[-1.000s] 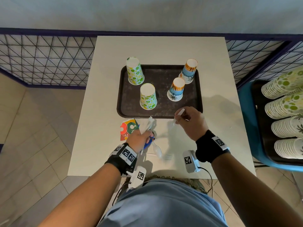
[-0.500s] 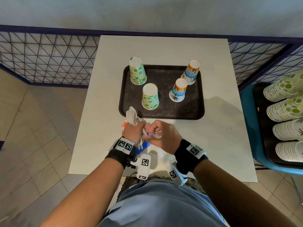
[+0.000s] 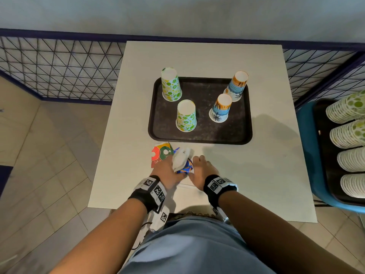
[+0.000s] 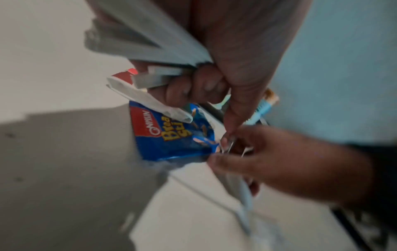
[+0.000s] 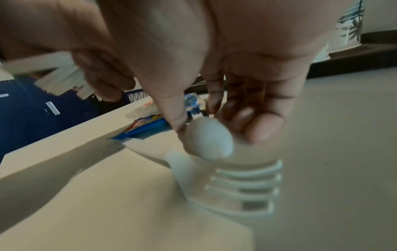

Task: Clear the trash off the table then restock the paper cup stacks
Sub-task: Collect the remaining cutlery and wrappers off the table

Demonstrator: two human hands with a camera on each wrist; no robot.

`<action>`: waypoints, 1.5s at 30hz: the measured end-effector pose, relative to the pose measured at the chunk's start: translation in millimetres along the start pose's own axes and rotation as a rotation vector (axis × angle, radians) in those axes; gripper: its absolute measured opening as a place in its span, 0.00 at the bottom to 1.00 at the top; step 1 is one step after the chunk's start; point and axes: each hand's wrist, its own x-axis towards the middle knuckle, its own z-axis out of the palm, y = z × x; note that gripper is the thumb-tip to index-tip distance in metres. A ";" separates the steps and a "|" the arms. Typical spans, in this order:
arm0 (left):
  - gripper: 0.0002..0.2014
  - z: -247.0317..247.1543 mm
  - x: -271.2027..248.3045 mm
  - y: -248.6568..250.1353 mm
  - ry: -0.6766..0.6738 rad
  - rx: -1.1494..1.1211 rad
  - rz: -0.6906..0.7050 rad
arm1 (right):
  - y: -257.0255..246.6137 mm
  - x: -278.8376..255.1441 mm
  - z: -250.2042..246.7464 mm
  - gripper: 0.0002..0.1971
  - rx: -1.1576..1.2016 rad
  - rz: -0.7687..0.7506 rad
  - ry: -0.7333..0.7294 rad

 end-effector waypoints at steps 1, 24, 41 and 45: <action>0.24 2.0 -3.6 0.0 -0.060 0.077 0.000 | 1.7 0.9 -1.5 0.21 0.000 0.000 -0.014; 0.29 8.3 -7.3 18.2 -0.226 0.463 0.186 | 92.5 -29.3 -98.0 0.05 0.112 0.133 0.051; 0.17 -47.2 -22.0 49.9 0.206 -0.240 -0.058 | 32.7 -36.8 -103.0 0.05 0.700 -0.115 0.250; 0.24 -56.8 -19.7 51.4 0.218 -0.230 -0.076 | 6.4 -27.9 -112.5 0.09 0.579 -0.159 0.137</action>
